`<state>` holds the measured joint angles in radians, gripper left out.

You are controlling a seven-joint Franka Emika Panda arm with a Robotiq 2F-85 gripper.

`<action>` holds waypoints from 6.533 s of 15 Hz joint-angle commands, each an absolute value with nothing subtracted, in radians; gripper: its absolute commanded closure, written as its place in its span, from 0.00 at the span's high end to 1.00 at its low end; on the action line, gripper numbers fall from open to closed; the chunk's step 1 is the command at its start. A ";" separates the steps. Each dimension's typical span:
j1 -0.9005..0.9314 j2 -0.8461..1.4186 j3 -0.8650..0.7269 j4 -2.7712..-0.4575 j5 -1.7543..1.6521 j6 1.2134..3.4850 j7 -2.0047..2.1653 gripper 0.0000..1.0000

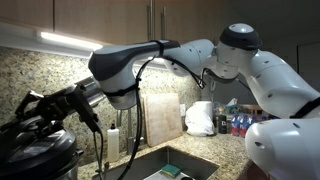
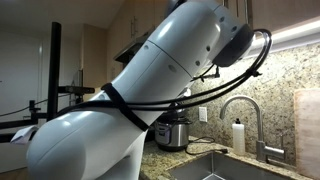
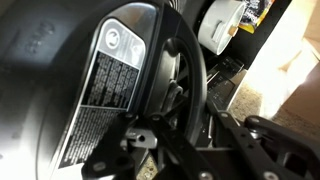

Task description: Pick up the lid from the cooker and put it on the counter

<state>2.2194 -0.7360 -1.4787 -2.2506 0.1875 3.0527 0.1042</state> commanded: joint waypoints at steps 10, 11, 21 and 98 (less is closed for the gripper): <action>2.345 -0.936 -1.509 -2.075 0.152 2.887 -0.063 0.10; 2.339 -0.941 -1.503 -2.068 0.154 2.876 -0.068 0.10; 2.282 -0.974 -1.461 -2.098 0.175 2.894 -0.053 0.10; 0.395 -0.699 0.048 -2.783 0.773 3.118 0.682 0.08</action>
<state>0.4675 -0.6358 -0.0263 -2.7827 0.7303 3.1365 0.6494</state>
